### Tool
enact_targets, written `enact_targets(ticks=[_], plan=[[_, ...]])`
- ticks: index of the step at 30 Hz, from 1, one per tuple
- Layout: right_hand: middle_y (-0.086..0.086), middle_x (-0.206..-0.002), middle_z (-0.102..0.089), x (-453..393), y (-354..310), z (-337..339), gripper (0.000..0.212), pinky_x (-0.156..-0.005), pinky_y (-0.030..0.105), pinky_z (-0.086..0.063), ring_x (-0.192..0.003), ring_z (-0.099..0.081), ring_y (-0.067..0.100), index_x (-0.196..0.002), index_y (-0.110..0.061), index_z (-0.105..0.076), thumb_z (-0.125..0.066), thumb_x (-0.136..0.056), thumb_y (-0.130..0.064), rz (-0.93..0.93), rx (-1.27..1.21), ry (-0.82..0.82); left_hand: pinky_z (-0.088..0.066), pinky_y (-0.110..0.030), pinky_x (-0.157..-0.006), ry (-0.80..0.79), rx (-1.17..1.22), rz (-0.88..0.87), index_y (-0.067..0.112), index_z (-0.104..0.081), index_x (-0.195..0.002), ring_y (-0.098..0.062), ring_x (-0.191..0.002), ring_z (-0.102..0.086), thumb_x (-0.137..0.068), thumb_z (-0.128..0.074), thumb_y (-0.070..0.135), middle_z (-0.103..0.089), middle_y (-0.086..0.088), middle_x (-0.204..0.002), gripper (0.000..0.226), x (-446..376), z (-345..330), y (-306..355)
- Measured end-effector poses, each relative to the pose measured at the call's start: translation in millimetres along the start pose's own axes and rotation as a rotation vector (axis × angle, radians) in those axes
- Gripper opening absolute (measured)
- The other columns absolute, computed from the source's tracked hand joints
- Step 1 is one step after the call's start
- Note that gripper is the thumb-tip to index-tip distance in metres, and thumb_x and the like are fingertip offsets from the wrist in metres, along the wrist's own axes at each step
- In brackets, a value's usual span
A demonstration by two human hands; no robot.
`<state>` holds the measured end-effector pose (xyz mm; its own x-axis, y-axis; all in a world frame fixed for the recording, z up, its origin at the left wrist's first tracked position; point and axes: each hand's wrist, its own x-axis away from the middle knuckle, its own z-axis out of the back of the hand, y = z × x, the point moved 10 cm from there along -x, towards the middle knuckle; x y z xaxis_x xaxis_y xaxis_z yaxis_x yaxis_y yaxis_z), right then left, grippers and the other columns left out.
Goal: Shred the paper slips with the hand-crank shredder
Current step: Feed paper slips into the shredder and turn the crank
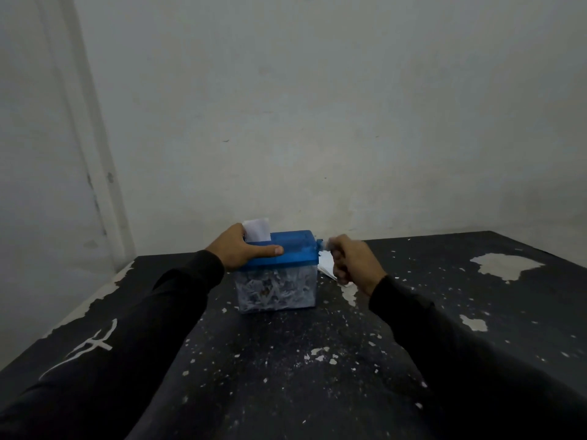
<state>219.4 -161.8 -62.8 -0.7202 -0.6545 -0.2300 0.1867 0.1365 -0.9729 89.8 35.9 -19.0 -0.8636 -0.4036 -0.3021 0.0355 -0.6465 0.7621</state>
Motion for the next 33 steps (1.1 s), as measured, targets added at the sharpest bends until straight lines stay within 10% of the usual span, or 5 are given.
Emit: enact_targets(ticks=[10,19,26,33], plan=[[0.007,-0.075,-0.057,-91,-8,5,0.037,-0.042,0.024,-0.042,-0.054,-0.051,0.021,-0.092,-0.011,-0.058,-0.063,-0.096,-0.047,0.007,0.248,0.163,-0.044,-0.017,-0.057,-0.013,-0.058,-0.074,0.017,-0.071,-0.072,-0.010,-0.059,-0.061,-0.078,-0.084,0.043,-0.062,0.002,-0.061,0.029,2,-2,6],[-0.002,-0.058,-0.050,-40,57,8,0.050,-0.050,0.022,-0.037,-0.051,-0.041,0.011,-0.059,-0.015,-0.051,-0.048,-0.107,-0.031,-0.038,0.471,0.104,-0.052,-0.027,-0.076,0.067,-0.099,0.039,0.023,-0.072,-0.108,-0.011,-0.094,-0.067,-0.048,-0.082,0.080,-0.071,0.006,-0.104,0.084,0,7,-11],[0.002,-0.062,-0.042,-2,9,7,0.040,-0.052,0.030,-0.027,-0.056,-0.033,0.016,-0.074,-0.013,-0.054,-0.046,-0.081,-0.051,0.082,0.233,0.134,-0.043,-0.016,-0.070,0.035,-0.116,0.069,0.022,-0.065,-0.110,0.000,-0.088,-0.056,-0.075,-0.084,0.048,-0.061,0.013,-0.100,0.048,2,4,1],[-0.009,-0.047,-0.044,-28,-45,-3,0.049,-0.043,0.022,-0.029,-0.043,-0.035,0.011,-0.074,-0.008,-0.061,-0.050,-0.104,-0.045,0.144,0.068,0.056,-0.041,-0.029,-0.087,0.041,-0.144,0.044,0.023,-0.062,-0.113,0.002,-0.089,-0.053,-0.077,-0.083,0.046,-0.057,0.015,-0.101,0.048,2,5,1]])
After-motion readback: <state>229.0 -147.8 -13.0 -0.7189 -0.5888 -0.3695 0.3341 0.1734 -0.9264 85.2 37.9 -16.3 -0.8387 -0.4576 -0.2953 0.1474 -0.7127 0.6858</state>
